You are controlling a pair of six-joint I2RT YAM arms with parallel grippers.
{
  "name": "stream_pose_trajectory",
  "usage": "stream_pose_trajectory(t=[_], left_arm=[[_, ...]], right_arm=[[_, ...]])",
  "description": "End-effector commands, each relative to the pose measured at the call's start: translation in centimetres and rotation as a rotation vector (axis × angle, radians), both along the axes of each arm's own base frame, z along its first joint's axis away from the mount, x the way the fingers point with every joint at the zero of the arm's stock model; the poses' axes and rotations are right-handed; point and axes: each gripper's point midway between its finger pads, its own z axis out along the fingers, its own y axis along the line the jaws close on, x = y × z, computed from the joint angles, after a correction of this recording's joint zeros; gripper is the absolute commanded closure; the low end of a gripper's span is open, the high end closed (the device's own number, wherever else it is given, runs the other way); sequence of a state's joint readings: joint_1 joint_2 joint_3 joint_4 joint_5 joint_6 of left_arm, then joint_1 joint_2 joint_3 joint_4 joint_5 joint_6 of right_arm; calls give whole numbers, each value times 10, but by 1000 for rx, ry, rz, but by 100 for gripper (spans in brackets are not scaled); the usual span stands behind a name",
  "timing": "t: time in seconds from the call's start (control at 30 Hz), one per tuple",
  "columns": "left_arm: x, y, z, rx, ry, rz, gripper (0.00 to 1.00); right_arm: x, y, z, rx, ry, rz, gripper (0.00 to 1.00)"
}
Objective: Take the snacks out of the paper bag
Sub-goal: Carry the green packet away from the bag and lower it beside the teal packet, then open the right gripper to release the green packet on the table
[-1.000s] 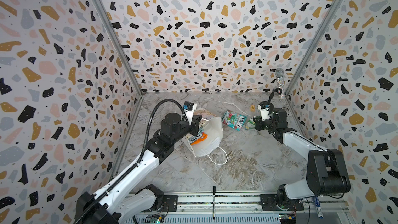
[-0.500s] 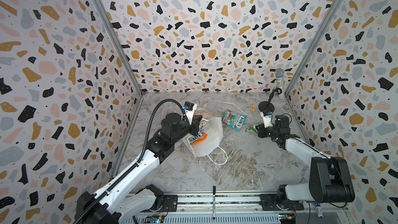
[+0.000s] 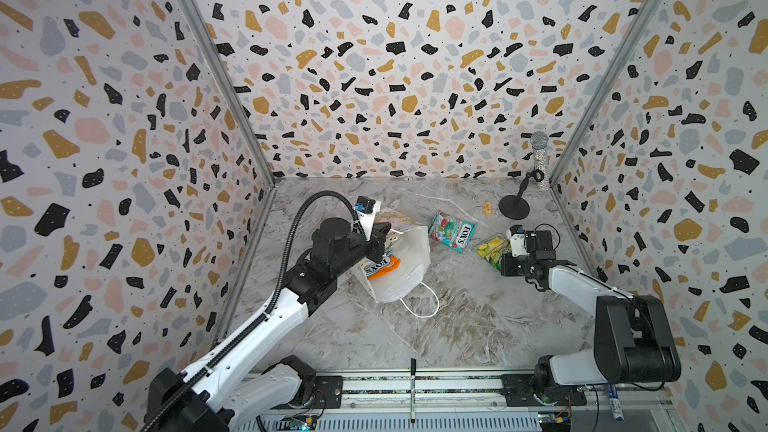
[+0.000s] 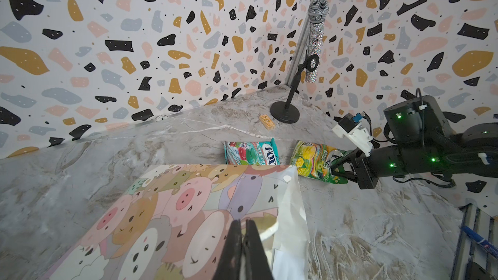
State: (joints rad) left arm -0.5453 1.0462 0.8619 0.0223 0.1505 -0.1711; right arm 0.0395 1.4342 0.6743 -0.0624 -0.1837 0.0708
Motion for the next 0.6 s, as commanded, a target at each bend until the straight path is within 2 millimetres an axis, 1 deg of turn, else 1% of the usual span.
stream_pose_trajectory(t=[0.0, 0.3, 0.43, 0.57], left_arm=[[2, 0, 10, -2, -39, 4, 100], [3, 0, 8, 5, -35, 9, 100], [3, 0, 7, 7, -33, 7, 100], [4, 0, 6, 9, -30, 8, 100]], right_arm=[[9, -14, 1, -58, 17, -48, 100], [35, -27, -16, -120, 63, -63, 100], [46, -34, -15, -148, 58, -95, 93], [58, -40, -9, -167, 31, -129, 87]])
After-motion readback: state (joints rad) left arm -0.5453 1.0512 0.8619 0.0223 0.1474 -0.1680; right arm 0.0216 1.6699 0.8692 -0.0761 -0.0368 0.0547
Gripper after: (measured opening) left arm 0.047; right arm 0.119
